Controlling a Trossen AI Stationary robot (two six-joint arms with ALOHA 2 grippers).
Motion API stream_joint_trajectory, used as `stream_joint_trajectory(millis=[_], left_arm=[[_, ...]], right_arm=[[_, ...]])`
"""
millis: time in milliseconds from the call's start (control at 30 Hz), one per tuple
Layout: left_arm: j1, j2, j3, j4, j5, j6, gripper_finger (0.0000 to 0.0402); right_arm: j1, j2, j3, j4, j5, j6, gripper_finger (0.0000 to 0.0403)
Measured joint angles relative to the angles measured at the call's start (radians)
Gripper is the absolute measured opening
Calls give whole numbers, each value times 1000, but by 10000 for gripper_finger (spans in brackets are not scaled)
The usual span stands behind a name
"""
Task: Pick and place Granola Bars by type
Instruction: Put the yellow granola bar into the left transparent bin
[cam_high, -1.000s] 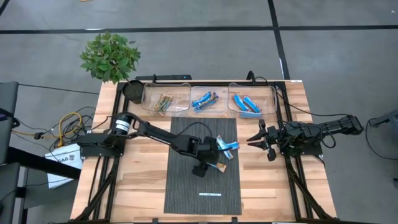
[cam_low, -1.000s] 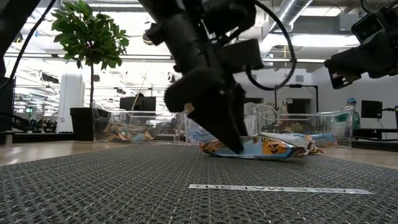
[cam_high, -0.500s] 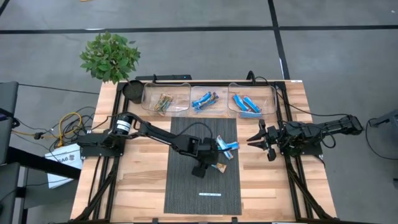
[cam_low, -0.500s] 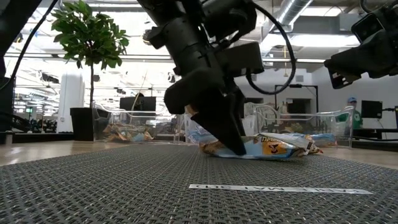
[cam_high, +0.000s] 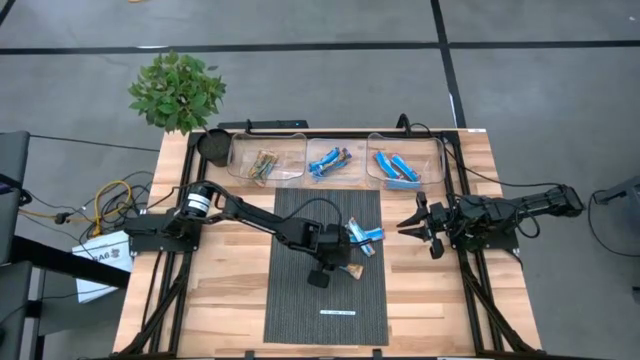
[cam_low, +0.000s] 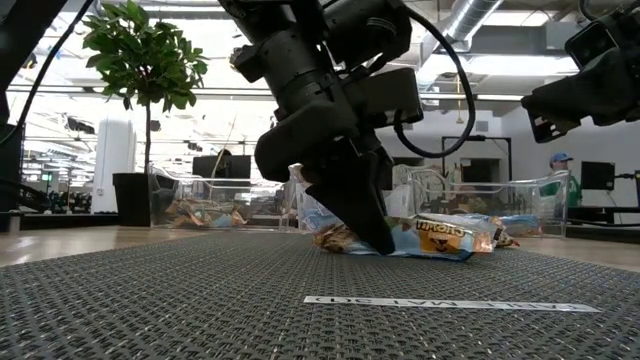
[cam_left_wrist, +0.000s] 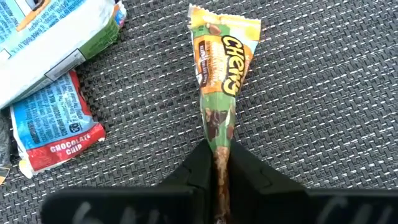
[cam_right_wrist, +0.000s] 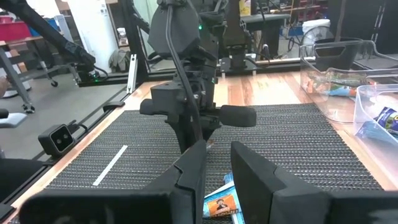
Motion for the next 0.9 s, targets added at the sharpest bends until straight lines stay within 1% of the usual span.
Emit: stream_joint_trajectory(millis=[167, 300, 533, 767, 900], left_arm=[[-5, -1, -1, 30, -5, 14, 18], [-10, -15, -2, 48, -43, 46, 24], [-17, -81, -2, 75, -124, 95, 16], [-35, -157, -2, 103, -229, 153, 23], [-37, -214, -2, 130, -230, 127, 21]], right_arm=[[0, 0, 0, 0, 0, 0, 67], [0, 0, 0, 0, 0, 0, 67], [0, 0, 0, 0, 0, 0, 67], [0, 0, 0, 0, 0, 0, 67], [0, 0, 0, 0, 0, 0, 67]])
